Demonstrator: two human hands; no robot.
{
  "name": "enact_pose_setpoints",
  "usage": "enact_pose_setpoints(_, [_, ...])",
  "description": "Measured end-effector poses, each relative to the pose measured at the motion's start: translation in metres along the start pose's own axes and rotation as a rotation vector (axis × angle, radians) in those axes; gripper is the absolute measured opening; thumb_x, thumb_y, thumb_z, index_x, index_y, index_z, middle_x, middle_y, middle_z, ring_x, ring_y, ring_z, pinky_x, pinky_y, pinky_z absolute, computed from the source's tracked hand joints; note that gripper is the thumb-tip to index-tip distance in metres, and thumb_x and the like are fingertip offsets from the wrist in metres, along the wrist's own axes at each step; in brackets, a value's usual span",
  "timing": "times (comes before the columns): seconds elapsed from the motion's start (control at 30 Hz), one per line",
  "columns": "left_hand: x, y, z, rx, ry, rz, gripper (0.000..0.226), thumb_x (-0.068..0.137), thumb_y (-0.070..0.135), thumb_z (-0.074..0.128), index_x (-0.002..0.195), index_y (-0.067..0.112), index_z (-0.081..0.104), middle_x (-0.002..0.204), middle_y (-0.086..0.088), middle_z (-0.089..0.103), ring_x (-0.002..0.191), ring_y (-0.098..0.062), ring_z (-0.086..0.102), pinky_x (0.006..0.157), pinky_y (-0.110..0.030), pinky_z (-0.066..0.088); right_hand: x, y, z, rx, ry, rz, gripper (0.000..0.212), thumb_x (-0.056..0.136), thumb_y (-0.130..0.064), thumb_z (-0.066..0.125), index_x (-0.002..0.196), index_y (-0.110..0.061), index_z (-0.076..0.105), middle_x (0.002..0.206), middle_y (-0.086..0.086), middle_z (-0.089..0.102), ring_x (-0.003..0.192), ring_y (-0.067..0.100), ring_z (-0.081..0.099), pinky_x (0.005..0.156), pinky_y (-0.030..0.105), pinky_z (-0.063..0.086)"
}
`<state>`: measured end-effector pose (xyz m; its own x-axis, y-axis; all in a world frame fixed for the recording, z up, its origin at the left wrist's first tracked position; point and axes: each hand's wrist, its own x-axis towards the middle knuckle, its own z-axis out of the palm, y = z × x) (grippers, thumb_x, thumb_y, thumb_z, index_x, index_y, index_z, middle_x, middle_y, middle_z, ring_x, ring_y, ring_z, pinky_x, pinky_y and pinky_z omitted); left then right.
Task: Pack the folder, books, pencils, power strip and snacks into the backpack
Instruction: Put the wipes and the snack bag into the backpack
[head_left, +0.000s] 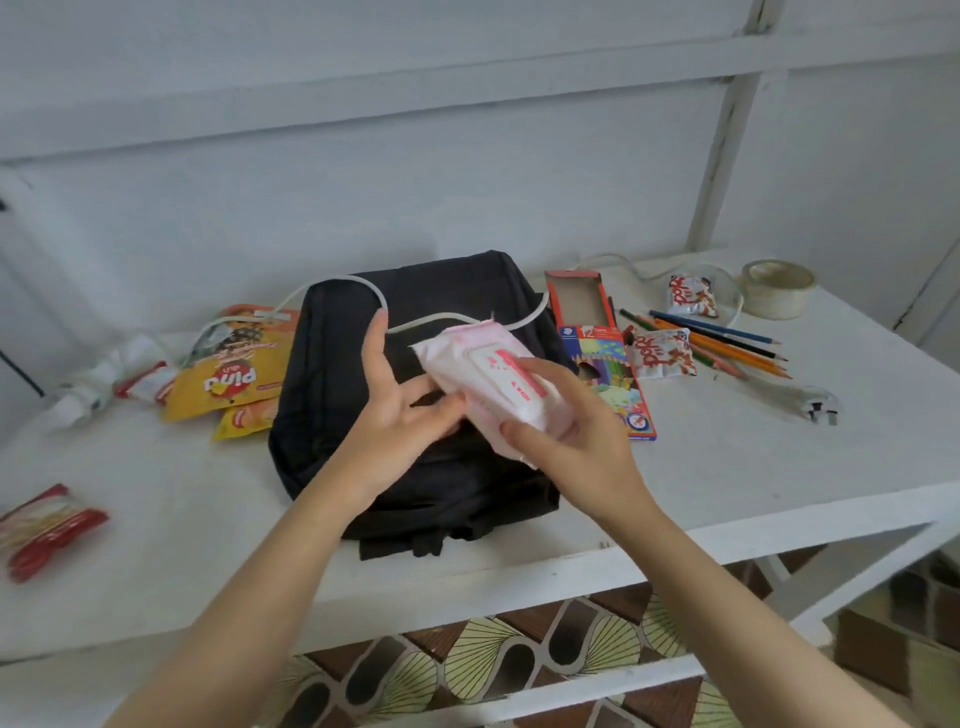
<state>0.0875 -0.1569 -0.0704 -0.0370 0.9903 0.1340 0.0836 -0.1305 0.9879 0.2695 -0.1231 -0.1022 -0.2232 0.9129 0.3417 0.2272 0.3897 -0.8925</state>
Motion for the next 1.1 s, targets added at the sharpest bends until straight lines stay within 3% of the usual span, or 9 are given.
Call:
enact_pose_setpoints(0.1, [-0.006,-0.007,-0.039,0.574,-0.234,0.012,0.121,0.058,0.028,0.088,0.134,0.060,0.000,0.131,0.015,0.043,0.122,0.002,0.044,0.101,-0.023,0.035,-0.003,-0.001,0.006,0.077,0.090,0.102,0.053,0.067,-0.039,0.066,0.119,-0.042,0.056,0.108,-0.042,0.051,0.109,-0.013,0.047,0.076,0.016,0.048])
enact_pose_setpoints(0.23, [-0.002,-0.014,-0.075,0.809,-0.220,0.091,0.092,0.068,0.023,0.082,0.130,0.053,0.022,0.125,0.023,0.047,0.114,0.010,0.045,0.102,-0.025,0.037,-0.008,-0.006,0.012,0.096,0.182,0.140,0.053,0.066,-0.040,0.066,0.118,-0.045,0.056,0.107,-0.045,0.048,0.107,-0.015,0.046,0.070,0.012,0.049])
enact_pose_setpoints(0.37, [0.023,-0.022,-0.100,1.092,0.084,0.765,0.037,0.081,0.011,0.068,0.111,0.021,0.049,0.113,0.005,0.049,0.101,-0.012,0.052,0.090,-0.028,0.042,-0.014,-0.012,0.025,0.087,0.299,0.101,0.056,0.065,-0.040,0.067,0.120,-0.043,0.056,0.115,-0.041,0.050,0.112,-0.016,0.044,0.074,0.006,0.045])
enact_pose_setpoints(0.47, [0.044,-0.035,-0.116,1.344,-0.090,1.125,0.024,0.092,0.001,0.042,0.104,0.013,0.059,0.101,-0.008,0.060,0.090,-0.024,0.057,0.079,-0.035,0.044,-0.018,-0.014,0.034,0.058,0.381,0.084,0.056,0.064,-0.046,0.064,0.120,-0.046,0.055,0.123,-0.029,0.054,0.119,-0.001,0.047,0.089,0.025,0.047])
enact_pose_setpoints(0.6, [0.055,-0.038,-0.123,1.377,-0.366,0.946,0.031,0.089,0.018,0.045,0.113,0.010,0.064,0.091,-0.003,0.069,0.083,-0.021,0.064,0.078,-0.035,0.051,-0.023,-0.016,0.042,-0.008,0.421,0.078,0.055,0.068,-0.039,0.066,0.121,-0.046,0.054,0.127,-0.020,0.053,0.120,0.001,0.046,0.092,0.030,0.046])
enact_pose_setpoints(0.7, [0.056,-0.036,-0.127,1.454,-0.430,0.727,0.067,0.077,0.049,0.064,0.130,0.013,0.046,0.079,0.001,0.065,0.074,-0.018,0.063,0.072,-0.029,0.051,-0.028,-0.017,0.050,-0.101,0.443,0.085,0.054,0.069,-0.042,0.063,0.122,-0.048,0.052,0.128,-0.018,0.053,0.120,0.001,0.044,0.095,0.031,0.043])
enact_pose_setpoints(0.8, [0.058,-0.035,-0.127,1.313,-0.383,0.561,0.064,0.082,0.034,0.065,0.135,0.024,0.030,0.091,-0.002,0.067,0.077,-0.018,0.064,0.071,-0.032,0.053,-0.036,-0.017,0.062,-0.190,0.454,0.119,0.056,0.068,-0.051,0.058,0.123,-0.053,0.048,0.129,-0.016,0.051,0.119,0.006,0.043,0.098,0.043,0.043])
enact_pose_setpoints(1.0, [0.119,-0.003,-0.151,0.578,-0.284,0.165,0.049,0.092,0.008,0.052,0.119,0.038,0.024,0.121,-0.016,0.051,0.079,-0.018,0.062,0.082,-0.035,0.048,-0.049,-0.015,0.083,-0.272,0.475,0.164,0.055,0.067,-0.055,0.055,0.121,-0.056,0.046,0.116,-0.020,0.049,0.110,0.006,0.047,0.095,0.051,0.043])
enact_pose_setpoints(1.1, [0.129,-0.007,-0.153,0.846,-0.283,0.233,0.043,0.094,0.011,0.049,0.125,0.032,0.029,0.115,-0.015,0.056,0.090,-0.016,0.053,0.080,-0.027,0.035,-0.052,-0.015,0.091,-0.328,0.479,0.180,0.056,0.068,-0.056,0.053,0.123,-0.050,0.047,0.112,-0.018,0.050,0.107,0.009,0.049,0.095,0.052,0.042])
